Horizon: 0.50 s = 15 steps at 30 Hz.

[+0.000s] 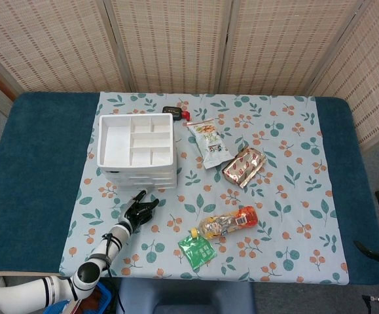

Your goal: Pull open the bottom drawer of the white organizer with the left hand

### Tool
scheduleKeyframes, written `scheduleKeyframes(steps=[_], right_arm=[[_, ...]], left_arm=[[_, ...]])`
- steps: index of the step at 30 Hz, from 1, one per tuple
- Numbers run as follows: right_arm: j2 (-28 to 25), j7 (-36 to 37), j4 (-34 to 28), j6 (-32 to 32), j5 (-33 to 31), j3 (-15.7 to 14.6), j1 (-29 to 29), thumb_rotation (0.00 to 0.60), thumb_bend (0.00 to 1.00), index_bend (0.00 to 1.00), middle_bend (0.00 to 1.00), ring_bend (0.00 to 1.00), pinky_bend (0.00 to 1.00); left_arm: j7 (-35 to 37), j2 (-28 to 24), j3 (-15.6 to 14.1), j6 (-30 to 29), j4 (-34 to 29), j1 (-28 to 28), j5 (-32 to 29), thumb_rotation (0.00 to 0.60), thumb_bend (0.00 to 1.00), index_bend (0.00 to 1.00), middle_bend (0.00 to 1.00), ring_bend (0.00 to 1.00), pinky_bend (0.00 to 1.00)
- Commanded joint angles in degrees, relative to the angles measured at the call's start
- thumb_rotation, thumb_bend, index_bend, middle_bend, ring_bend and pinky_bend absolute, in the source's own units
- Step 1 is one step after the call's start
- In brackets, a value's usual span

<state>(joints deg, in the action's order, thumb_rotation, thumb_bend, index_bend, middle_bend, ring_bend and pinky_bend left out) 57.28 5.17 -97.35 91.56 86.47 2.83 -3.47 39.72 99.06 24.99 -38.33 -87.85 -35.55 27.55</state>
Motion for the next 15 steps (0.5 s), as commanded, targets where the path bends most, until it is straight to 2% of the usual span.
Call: scheduleKeyframes(steps=[1,15], right_arm=[[0.0,0.0,0.0,0.0,0.0,0.0,0.0,0.600,0.08,0.00,0.10,0.04,0.13],[0.1,0.1,0.2,-0.2,-0.3,0.1,-0.2,0.600,0.08,0.00,0.10,0.04,0.13]], left_arm=[[-0.3,0.4,0.5,-0.5,-0.2,0.4,-0.4,0.600,0.33,0.15,0.93,1.00,1.00],[-2.0,1.9,2.5,-0.1,0.9,0.4,-3.1,0.600,0.33,0.17,0.93,1.00,1.00]])
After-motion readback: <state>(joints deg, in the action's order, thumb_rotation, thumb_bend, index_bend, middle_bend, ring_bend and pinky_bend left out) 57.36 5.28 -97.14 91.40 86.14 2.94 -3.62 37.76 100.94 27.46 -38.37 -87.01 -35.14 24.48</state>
